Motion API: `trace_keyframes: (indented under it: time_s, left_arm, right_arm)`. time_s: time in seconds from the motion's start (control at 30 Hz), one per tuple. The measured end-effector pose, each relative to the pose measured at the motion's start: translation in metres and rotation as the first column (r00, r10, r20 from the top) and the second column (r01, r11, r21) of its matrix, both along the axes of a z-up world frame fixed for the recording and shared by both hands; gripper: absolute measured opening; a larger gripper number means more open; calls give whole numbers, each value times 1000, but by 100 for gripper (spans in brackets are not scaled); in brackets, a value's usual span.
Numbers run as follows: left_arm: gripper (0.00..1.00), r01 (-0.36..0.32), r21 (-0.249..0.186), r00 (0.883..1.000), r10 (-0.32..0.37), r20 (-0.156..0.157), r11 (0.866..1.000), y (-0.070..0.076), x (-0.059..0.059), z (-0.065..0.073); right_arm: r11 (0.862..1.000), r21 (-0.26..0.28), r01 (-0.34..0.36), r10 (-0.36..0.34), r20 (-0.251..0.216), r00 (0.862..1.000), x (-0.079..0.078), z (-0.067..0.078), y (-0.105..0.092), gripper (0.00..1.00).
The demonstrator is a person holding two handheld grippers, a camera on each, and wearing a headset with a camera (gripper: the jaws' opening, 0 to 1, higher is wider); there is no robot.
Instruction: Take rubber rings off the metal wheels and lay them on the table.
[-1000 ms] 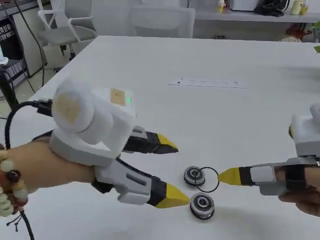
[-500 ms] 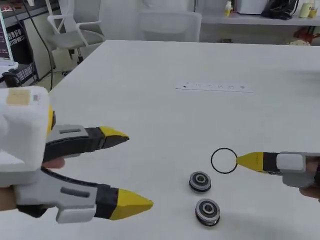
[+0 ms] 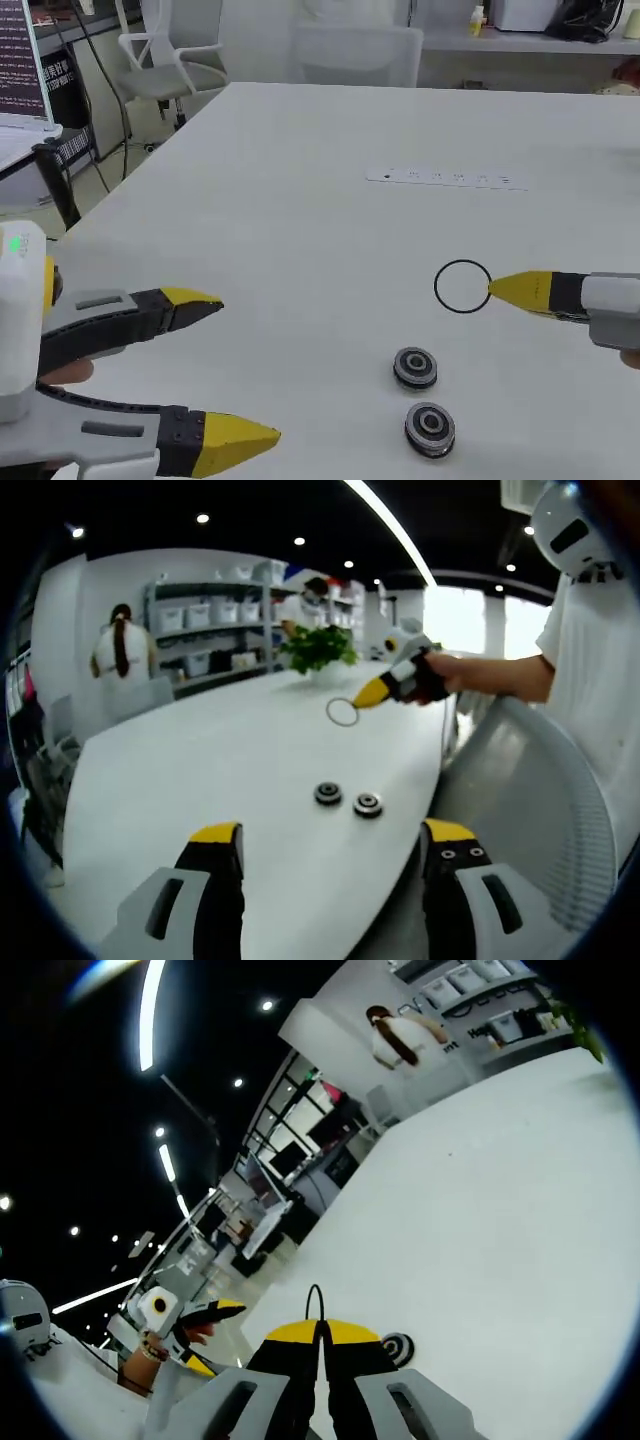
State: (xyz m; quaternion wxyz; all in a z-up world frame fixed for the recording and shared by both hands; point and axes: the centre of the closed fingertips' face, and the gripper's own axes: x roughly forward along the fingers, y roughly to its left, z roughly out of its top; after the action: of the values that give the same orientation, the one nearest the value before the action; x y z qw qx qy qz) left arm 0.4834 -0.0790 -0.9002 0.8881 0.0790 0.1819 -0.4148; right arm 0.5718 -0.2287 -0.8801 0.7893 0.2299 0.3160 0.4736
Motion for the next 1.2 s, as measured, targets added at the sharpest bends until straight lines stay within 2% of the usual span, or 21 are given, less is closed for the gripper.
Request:
trace_keyframes:
  time_s: [0.2, 0.3, 0.4, 0.53, 0.63, 0.83, 0.9, 0.97, 1.07, 1.17, 1.2]
  left_arm:
    - [74, -20, -12, 1000, 20, -7, 1000, 0, 0, -4]
    - [74, -32, -21, 999, 32, -10, 999, -3, 0, -8]
    - [75, -36, -10, 999, 36, -10, 999, -5, 0, -13]
    - [77, -52, 5, 999, 52, -6, 999, 0, 2, -14]
    - [78, -67, -18, 997, 66, -41, 998, 1, 2, -19]
    - [81, -79, -19, 996, 78, -38, 997, 3, 4, -19]
    - [82, -94, -5, 994, 94, -52, 996, 6, 5, -24]
    - [83, -94, 33, 993, 96, -63, 995, 8, 4, -30]
    - [86, -89, 38, 994, 92, -63, 995, 7, 3, -31]
    - [86, -100, 37, 992, 102, -78, 994, 9, 3, -33]
    - [86, -100, 37, 991, 103, -81, 994, 9, 3, -34]
  right_arm:
    - [997, -19, -78, 79, 52, 995, -4, 18, 24, 0]
    - [991, -23, -133, 134, 80, 988, -6, 29, 43, 0]
    - [985, -37, -166, 169, 91, 981, -5, 31, 58, 0]
    - [976, -63, -208, 213, 88, 973, -6, 26, 75, 0]
    - [966, -91, -242, 250, 80, 965, -9, 17, 88, 0]
    - [944, -143, -297, 305, 37, 952, -16, -8, 104, 0]
    - [937, -158, -312, 318, 16, 948, -18, -19, 108, 0]
    - [931, -171, -323, 326, -10, 945, -22, -32, 111, 0]
    - [927, -172, -334, 331, -46, 942, -30, -51, 113, 0]
    - [931, -137, -338, 323, -122, 939, -41, -71, 115, 0]
    - [929, -142, -342, 326, -128, 937, -43, -76, 115, 0]
